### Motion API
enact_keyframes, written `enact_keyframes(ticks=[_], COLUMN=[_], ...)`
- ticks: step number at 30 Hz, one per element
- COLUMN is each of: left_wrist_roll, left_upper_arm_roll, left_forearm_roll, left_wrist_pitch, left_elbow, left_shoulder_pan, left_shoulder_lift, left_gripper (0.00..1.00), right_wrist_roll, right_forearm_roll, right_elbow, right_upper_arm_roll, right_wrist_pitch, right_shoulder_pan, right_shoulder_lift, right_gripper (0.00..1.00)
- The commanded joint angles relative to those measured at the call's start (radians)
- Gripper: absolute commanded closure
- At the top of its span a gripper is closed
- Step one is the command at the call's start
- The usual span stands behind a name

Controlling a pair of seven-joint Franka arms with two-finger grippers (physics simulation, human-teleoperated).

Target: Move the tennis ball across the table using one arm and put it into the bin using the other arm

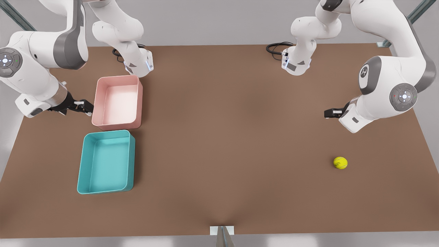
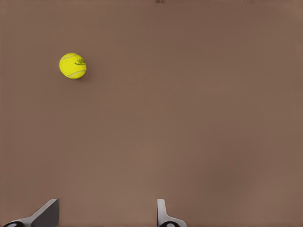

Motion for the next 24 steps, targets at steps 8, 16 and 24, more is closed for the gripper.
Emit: enact_keyframes(ticks=[8,16,24], left_wrist_roll=[0.608,2.157,2.131], left_upper_arm_roll=[0.061,0.112,0.084], left_forearm_roll=[0.055,0.073,0.076], left_wrist_pitch=[0.205,0.442,0.634], left_elbow=[0.005,0.079,0.197], left_shoulder_pan=[0.021,0.217,0.239], left_shoulder_lift=[0.128,0.42,0.592], left_gripper=[0.79,0.79,0.79], right_wrist_roll=[-0.035,-0.035,-0.031], right_forearm_roll=[-0.008,-0.013,-0.038], right_elbow=[-0.004,-0.001,0.014], right_upper_arm_roll=[0.0,-0.003,0.0], right_wrist_pitch=[-0.013,-0.007,-0.004], right_shoulder_pan=[0.019,0.018,0.042], right_shoulder_lift=[0.009,0.018,0.041], right_gripper=[0.0,0.0,0.0])
